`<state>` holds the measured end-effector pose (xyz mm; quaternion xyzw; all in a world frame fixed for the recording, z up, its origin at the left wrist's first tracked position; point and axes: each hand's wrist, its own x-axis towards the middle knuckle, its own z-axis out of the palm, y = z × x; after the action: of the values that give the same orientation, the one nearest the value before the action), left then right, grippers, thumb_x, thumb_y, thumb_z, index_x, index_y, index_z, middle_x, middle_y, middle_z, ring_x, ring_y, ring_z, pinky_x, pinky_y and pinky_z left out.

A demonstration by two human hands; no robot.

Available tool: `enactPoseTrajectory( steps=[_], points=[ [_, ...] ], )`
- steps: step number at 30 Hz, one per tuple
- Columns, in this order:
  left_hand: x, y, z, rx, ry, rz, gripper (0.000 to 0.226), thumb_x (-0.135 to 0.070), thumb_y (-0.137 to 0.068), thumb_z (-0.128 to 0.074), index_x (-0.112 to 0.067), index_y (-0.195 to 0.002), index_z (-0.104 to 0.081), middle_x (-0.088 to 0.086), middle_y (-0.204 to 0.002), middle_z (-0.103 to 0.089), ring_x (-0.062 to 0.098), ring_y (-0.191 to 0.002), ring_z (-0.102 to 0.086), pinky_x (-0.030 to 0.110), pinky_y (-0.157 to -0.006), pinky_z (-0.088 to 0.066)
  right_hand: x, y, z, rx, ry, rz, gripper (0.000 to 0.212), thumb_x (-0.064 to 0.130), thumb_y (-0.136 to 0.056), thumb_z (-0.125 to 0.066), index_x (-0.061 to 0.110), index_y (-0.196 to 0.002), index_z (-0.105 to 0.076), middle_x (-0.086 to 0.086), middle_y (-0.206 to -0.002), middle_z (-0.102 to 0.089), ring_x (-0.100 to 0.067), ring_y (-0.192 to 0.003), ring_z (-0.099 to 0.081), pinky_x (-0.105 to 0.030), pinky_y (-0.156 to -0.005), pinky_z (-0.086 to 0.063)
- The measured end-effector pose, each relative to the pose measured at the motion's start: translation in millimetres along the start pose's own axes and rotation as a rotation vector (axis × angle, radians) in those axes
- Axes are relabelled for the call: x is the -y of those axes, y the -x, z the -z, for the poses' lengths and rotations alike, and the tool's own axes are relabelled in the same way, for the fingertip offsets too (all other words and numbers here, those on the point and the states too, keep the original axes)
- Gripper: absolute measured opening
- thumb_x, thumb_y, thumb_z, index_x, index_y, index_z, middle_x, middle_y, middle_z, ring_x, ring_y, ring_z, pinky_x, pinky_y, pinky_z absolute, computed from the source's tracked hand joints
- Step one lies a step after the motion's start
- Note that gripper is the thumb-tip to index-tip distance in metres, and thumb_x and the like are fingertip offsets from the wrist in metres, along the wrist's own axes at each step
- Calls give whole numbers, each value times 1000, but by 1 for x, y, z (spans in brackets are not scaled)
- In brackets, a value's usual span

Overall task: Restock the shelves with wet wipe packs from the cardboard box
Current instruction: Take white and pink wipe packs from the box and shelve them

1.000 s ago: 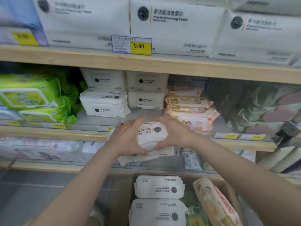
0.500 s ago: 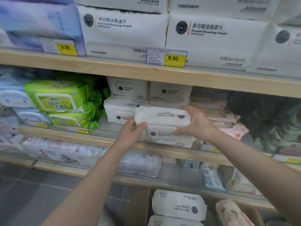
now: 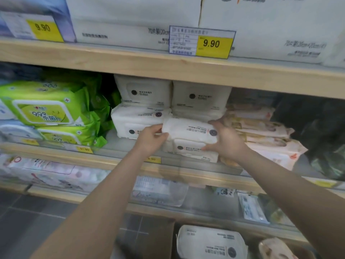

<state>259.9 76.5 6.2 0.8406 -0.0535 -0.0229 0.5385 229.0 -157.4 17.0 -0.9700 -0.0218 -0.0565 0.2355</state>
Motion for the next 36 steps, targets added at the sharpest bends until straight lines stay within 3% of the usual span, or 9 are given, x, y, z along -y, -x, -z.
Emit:
enactPoseTrajectory(
  steps=[4,7,9,13,17,22,28,32,36],
  points=[
    [3,-13,2,-305,-522,-296,38,-12,-85,-55,-16,-122,-59,11,-123,-55,32,-111,-50,43,-93,-44,11,-2,-7,-70,458,234,79,35,-78,-70,23,-145,-30,-6,-152,-26,-28,-141,-18,-48,-116,-6],
    [19,-23,-2,-212,-902,-249,67,-19,-84,-54,-34,-143,-28,8,-152,-20,36,-138,-15,57,-103,-30,26,-3,-23,26,539,279,86,41,-84,-64,36,-148,-7,1,-157,-11,-27,-145,-7,-57,-115,-6],
    [35,-26,-5,-154,-994,-223,77,-23,-83,-56,-40,-145,-13,2,-156,-6,34,-142,1,60,-103,-28,25,-7,-35,16,588,265,85,40,-84,-63,38,-147,-6,1,-157,-12,-30,-144,-10,-60,-113,-12],
    [41,-32,0,-165,-987,-260,81,-18,-80,-58,-39,-145,-15,1,-154,-11,35,-141,3,61,-107,-22,12,-26,-42,-75,671,222,91,22,-82,-68,39,-145,-4,-2,-155,-19,-37,-140,-20,-65,-106,-21],
    [45,-36,1,-200,-953,-280,81,-15,-75,-60,-36,-144,-24,6,-151,-21,38,-140,-4,64,-104,-25,11,-36,-51,-107,704,171,89,24,-84,-64,36,-145,0,-5,-155,-15,-40,-138,-20,-64,-102,-24],
    [47,-35,4,-182,-990,-297,83,-22,-73,-64,-36,-144,-23,8,-150,-22,40,-139,-8,66,-100,-29,25,-38,-56,-121,657,107,91,8,-82,-58,33,-147,0,-8,-156,-6,-42,-139,-13,-66,-104,-19],
    [22,-22,-8,-170,-972,-218,76,-32,-83,-55,-32,-148,-15,13,-152,-17,36,-141,-7,61,-108,-20,20,-36,-35,5,505,165,81,34,-88,-59,36,-148,-5,-2,-157,-12,-35,-141,-14,-59,-112,-14],
    [-17,-6,-52,-218,-810,-594,63,-43,-84,-43,-9,-137,-41,24,-137,-43,39,-130,-35,55,-105,-32,-19,-3,12,-91,384,198,64,48,-90,-49,31,-146,-24,-1,-154,-23,-26,-143,-15,-54,-115,-8],
    [-67,2,-116,29,-694,-749,69,-50,-85,-40,-7,-138,-41,19,-143,-39,35,-135,-31,44,-113,-26,-87,32,60,-171,323,-39,68,64,-82,-28,30,-141,-37,-1,-149,-33,-25,-139,-25,-50,-112,-14]
  ],
)
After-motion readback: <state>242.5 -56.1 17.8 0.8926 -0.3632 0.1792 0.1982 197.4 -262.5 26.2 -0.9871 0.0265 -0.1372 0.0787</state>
